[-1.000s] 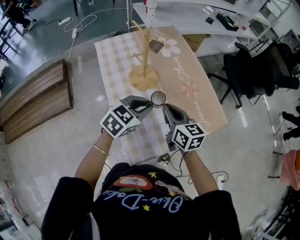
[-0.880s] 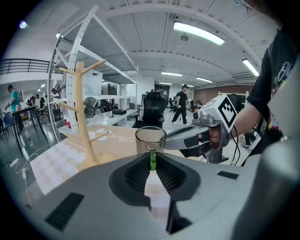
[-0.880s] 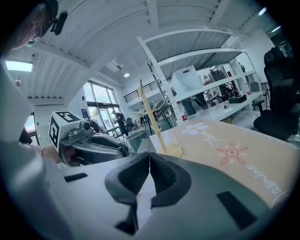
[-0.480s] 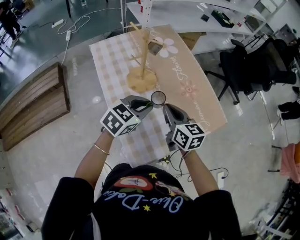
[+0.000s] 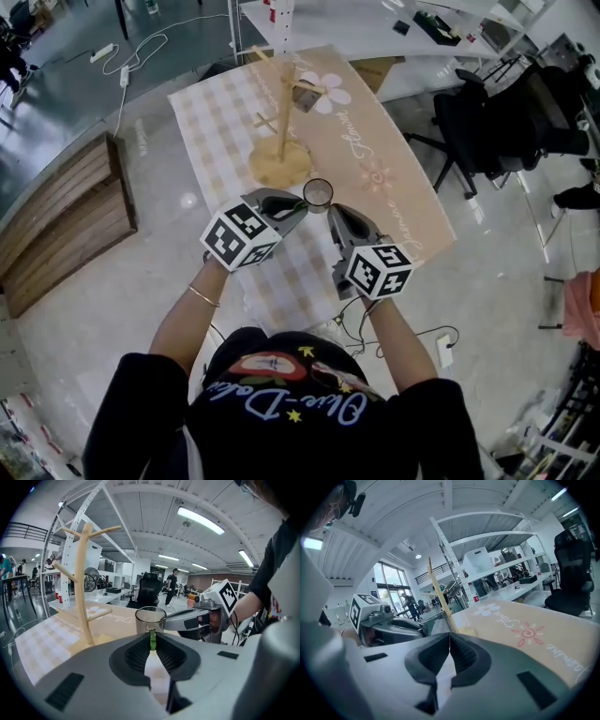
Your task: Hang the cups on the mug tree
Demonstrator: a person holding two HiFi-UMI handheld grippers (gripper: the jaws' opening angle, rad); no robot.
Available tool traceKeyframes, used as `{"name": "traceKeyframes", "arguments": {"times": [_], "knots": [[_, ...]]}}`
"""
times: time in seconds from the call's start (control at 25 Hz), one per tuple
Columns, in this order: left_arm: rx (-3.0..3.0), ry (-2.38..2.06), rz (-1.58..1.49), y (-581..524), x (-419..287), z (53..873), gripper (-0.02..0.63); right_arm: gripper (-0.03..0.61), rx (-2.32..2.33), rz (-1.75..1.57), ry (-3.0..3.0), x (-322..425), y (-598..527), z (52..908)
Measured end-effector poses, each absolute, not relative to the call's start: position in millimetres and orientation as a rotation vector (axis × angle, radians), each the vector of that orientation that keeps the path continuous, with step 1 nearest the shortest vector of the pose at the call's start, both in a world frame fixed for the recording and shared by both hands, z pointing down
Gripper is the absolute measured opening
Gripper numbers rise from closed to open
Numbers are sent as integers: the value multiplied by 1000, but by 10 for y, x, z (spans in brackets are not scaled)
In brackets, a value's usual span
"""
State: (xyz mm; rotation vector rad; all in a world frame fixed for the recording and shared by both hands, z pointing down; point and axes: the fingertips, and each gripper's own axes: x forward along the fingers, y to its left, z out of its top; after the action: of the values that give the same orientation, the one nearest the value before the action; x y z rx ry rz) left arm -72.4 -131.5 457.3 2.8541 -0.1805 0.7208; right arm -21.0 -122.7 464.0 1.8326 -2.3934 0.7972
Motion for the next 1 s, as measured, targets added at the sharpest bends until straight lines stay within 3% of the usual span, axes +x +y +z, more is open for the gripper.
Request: {"name": "traceKeyframes", "arguments": {"times": [1.0], "knots": [[2873, -18, 697, -1475, -773, 4588, 48, 9, 2000, 798, -2271, -265, -1332, 4638]]}}
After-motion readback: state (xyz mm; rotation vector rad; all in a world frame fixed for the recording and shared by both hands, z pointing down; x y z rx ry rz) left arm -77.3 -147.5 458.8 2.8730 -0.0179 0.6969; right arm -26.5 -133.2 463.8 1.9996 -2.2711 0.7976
